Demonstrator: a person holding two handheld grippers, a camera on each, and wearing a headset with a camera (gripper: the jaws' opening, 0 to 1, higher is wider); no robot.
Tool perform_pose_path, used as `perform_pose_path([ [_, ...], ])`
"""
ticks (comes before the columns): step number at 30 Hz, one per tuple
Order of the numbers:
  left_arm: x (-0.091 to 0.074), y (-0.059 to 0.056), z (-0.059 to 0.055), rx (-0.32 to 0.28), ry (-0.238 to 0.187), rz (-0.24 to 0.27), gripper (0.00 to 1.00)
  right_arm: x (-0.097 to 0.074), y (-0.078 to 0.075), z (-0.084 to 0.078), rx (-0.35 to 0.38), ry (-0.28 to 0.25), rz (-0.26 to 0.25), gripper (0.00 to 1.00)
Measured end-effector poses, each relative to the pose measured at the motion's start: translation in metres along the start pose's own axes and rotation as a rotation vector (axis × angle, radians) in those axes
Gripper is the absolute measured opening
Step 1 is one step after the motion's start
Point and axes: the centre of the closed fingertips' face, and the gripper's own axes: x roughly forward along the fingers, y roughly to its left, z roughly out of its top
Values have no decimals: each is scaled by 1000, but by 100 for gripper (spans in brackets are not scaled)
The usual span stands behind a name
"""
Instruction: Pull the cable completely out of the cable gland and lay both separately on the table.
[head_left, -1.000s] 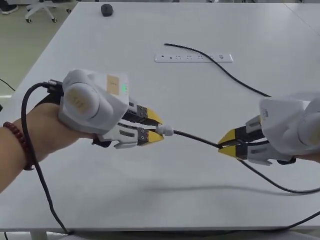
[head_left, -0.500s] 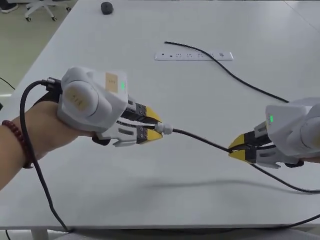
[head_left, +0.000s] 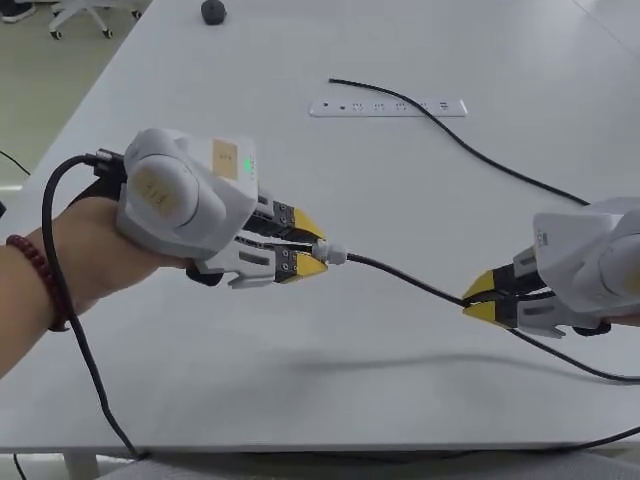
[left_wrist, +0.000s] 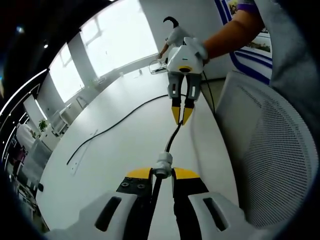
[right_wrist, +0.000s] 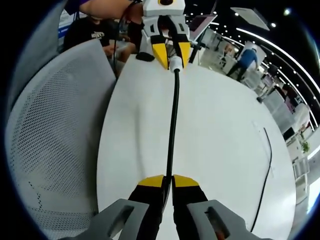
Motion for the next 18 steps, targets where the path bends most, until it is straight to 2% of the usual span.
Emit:
perform_pose_path([
  [18,1,-1,1,-3,2,1,16,-2,-1,-3,7,0,1,0],
])
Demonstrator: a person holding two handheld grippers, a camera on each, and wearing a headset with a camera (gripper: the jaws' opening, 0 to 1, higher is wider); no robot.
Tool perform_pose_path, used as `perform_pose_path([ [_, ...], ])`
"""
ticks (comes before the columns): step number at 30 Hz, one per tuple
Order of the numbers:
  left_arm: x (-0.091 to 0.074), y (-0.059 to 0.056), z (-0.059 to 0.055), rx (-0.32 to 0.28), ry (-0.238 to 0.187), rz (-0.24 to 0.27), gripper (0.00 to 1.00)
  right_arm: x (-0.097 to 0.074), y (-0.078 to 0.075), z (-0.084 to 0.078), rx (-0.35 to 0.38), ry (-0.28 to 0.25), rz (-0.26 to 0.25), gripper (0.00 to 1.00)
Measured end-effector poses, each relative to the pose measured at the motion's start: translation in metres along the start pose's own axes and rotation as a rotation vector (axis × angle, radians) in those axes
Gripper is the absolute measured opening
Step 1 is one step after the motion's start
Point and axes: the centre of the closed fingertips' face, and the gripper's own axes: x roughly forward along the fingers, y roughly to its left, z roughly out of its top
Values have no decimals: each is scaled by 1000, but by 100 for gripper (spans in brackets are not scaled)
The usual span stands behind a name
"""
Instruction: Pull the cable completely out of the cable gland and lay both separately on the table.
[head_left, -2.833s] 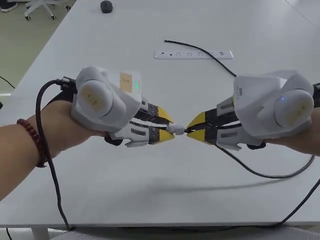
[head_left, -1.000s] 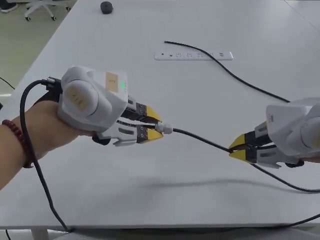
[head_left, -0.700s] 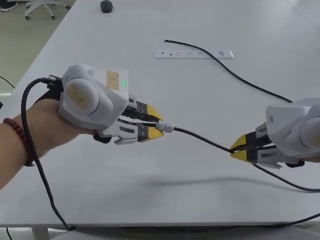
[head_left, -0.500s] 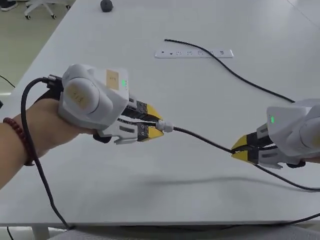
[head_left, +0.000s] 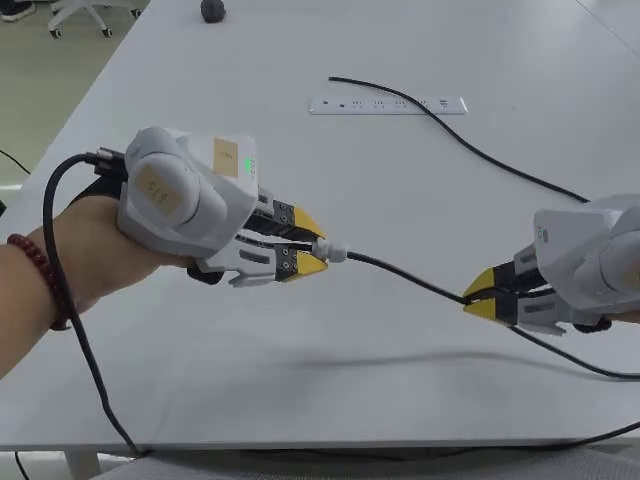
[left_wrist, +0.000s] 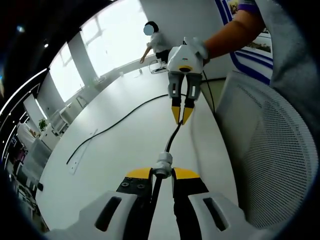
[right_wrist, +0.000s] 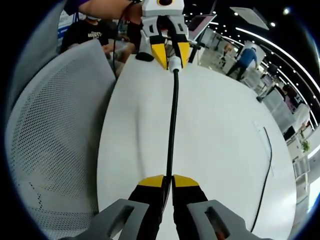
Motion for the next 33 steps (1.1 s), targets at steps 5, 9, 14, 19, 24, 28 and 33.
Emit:
perform_pose_path([
  [5,1,0,0,-4,3,0,16,0,0,-1,6,2,2,0],
  [9,2,2,0,-8,7,6,16,0,0,-1,23,1,7,0],
  [14,4,3,-2,-11,18,8,16,-1,1,22,21,-54,4,7],
  [19,5,3,-2,-13,22,10,16,-3,-5,58,6,-140,-18,11],
  [24,5,4,0,-11,19,8,16,-5,-6,96,-1,-225,-19,10],
  [28,5,3,1,-10,17,7,16,-1,-8,111,-19,-245,-22,9],
  [33,6,2,3,-8,10,1,16,5,-9,123,-43,-250,-20,9],
])
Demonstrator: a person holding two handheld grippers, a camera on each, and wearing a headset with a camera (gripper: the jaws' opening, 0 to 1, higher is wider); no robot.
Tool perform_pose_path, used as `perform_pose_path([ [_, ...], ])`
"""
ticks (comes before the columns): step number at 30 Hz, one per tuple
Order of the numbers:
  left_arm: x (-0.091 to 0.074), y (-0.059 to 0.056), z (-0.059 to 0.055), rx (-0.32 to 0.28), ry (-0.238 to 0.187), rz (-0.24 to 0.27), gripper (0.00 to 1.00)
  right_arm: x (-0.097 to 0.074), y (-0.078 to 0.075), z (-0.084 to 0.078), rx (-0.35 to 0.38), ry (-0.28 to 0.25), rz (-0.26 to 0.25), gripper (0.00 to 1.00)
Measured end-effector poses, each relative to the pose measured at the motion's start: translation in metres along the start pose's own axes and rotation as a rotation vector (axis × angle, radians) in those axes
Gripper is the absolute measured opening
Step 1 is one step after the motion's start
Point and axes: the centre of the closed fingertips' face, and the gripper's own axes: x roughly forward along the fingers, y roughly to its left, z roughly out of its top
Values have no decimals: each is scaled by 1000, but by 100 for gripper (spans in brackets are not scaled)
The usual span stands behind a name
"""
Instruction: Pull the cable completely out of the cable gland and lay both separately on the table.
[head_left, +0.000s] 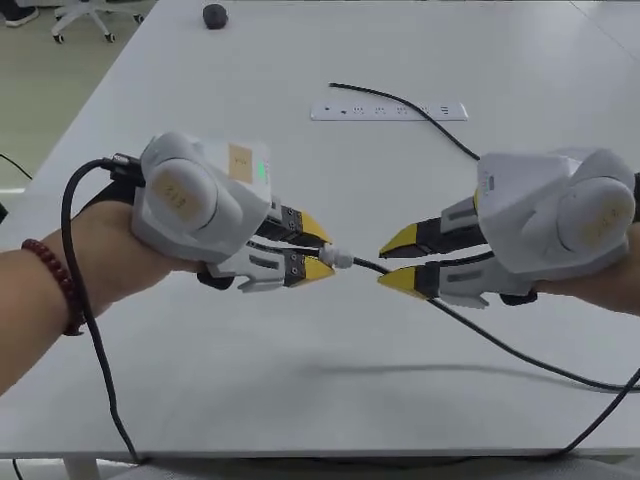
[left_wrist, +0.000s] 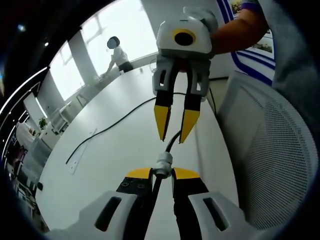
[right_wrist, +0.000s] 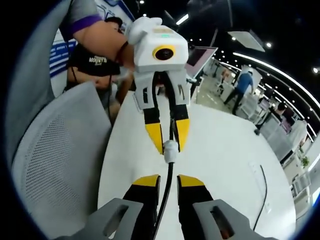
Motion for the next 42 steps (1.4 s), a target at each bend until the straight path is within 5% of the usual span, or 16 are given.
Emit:
perform_pose_path([
  [20,0,-3,3,3,-17,-11,16,9,1,3,-57,26,25,0],
  [42,-9,1,-4,6,-16,3,16,-21,1,-50,-47,132,8,0],
])
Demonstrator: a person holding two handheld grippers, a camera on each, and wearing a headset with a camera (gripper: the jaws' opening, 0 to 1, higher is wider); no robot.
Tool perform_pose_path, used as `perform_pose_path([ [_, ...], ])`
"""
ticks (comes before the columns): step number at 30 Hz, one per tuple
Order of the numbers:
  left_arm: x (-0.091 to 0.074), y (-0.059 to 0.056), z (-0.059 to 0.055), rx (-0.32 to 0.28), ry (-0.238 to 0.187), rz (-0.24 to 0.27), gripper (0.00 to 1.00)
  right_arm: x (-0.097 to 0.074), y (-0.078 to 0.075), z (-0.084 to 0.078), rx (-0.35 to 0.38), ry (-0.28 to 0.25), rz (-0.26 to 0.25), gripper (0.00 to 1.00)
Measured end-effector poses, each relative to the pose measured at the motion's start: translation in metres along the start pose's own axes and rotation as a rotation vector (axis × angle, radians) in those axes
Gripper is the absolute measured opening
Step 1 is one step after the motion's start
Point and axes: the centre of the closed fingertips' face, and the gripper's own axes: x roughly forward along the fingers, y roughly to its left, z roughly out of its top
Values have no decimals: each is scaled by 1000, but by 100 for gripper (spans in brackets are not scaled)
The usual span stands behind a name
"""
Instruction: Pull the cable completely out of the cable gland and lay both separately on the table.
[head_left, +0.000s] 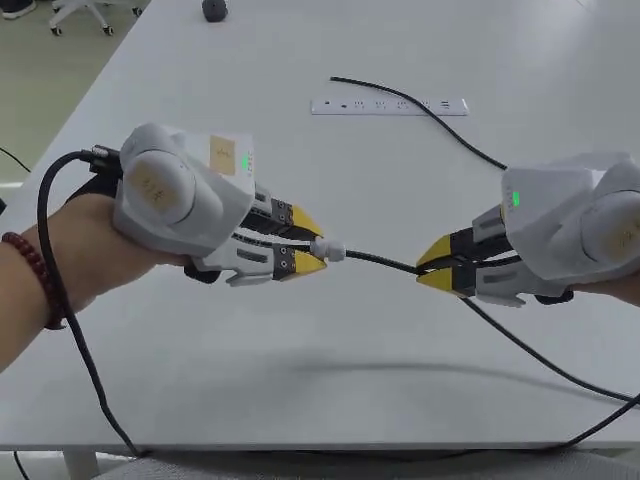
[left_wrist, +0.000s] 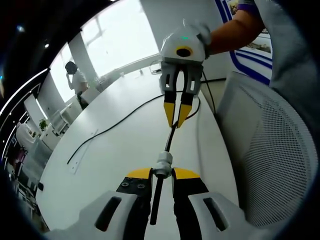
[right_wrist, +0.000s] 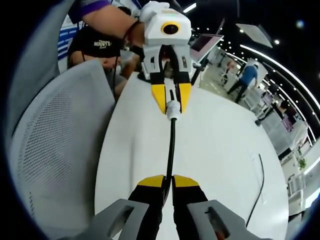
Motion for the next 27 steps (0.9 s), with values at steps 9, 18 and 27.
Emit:
perform_pose_path([
  [9,-1,-2,0,0,-2,3,16,-3,4,-10,17,17,0,0],
  [18,-4,-1,-1,0,-1,4,16,-4,7,-20,26,37,3,0],
  [27,-2,-1,1,1,-4,1,16,-4,9,-31,47,53,4,0],
])
